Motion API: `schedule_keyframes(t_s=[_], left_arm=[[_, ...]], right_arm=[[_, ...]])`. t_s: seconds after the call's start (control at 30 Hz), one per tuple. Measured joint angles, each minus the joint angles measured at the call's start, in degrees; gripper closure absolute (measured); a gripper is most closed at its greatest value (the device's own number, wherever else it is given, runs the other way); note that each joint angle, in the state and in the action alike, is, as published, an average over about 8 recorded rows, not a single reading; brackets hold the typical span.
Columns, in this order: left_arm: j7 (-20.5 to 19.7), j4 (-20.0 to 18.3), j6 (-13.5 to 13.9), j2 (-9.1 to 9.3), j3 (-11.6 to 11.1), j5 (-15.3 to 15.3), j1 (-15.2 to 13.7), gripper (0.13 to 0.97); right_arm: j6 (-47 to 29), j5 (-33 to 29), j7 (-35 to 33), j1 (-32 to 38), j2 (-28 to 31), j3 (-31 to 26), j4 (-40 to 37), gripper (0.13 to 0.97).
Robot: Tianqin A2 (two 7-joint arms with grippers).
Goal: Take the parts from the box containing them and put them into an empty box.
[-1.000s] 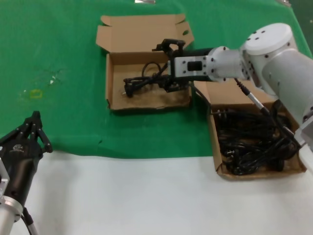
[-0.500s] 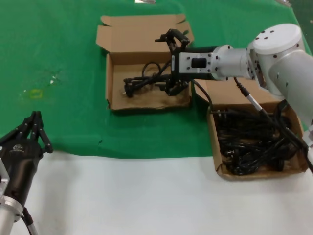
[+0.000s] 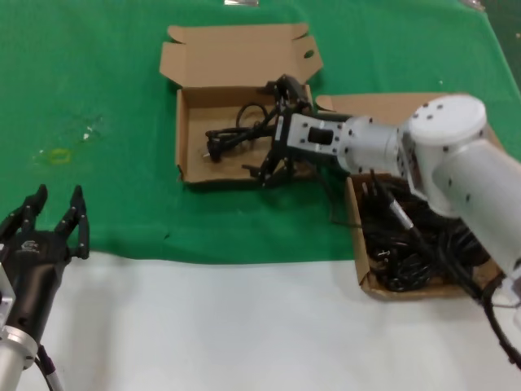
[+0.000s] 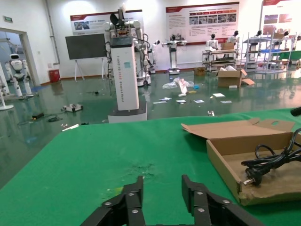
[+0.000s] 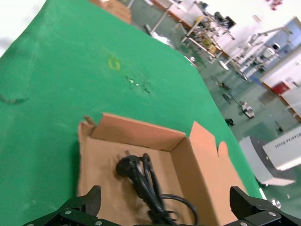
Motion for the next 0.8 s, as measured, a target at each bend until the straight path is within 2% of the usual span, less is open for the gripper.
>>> schedule_keyframes(t_s=[0.2, 0.33, 0.6, 0.63, 0.8], left_arm=[[0.00, 0.00, 0.00, 0.00, 0.00, -0.01, 0.00, 0.713], [0.00, 0.00, 0.00, 0.00, 0.00, -0.01, 0.00, 0.713], [0.00, 0.00, 0.00, 0.00, 0.00, 0.00, 0.00, 0.494], [0.00, 0.00, 0.00, 0.00, 0.00, 0.00, 0.00, 0.494], [0.00, 0.00, 0.00, 0.00, 0.00, -0.01, 0.00, 0.374]], right_arm=[[3.06, -0.59, 4.28, -6.13, 1.11, 3.48, 6.75, 0.132], [5.10, -0.98, 7.18, -10.22, 1.86, 5.80, 11.23, 0.131], [9.23, -1.76, 12.99, -18.47, 3.35, 10.49, 20.25, 0.129], [9.75, -1.86, 13.73, -19.51, 3.54, 11.08, 21.39, 0.129], [12.32, -2.35, 17.34, -24.68, 4.48, 14.01, 27.02, 0.129]])
